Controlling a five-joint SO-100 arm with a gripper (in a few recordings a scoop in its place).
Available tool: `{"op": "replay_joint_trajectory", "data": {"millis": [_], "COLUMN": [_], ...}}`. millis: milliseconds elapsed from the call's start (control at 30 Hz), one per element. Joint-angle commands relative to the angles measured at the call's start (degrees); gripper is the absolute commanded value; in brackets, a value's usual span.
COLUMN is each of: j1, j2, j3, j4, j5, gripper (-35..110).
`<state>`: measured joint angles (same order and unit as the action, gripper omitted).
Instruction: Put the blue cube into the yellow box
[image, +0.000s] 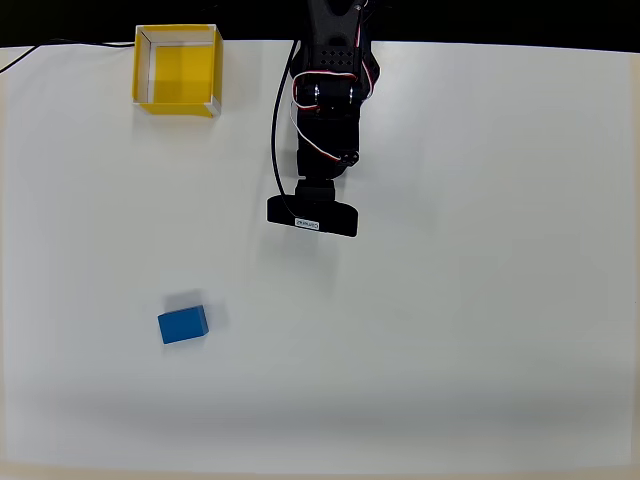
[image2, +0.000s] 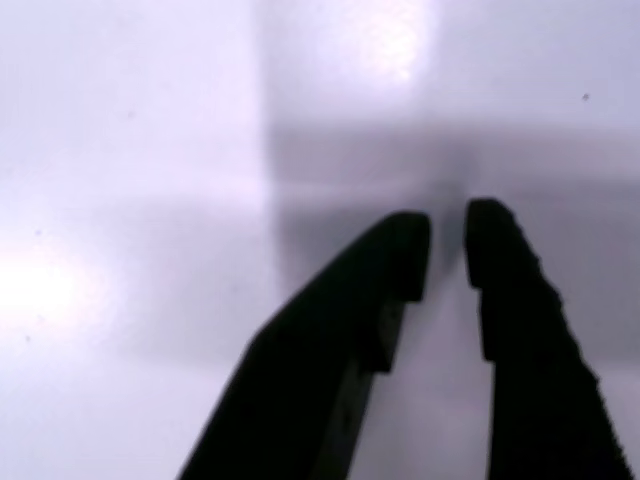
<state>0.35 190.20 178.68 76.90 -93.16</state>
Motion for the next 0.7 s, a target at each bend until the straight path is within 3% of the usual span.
{"op": "replay_joint_trajectory", "data": {"millis": [0, 667], "j1": [-0.79, -0.53], "j2": [1.49, 1.49], "j3": [1.49, 1.49], "j4": [0.97, 0.97], "j5": [0.97, 0.44], "gripper": [0, 0]}}
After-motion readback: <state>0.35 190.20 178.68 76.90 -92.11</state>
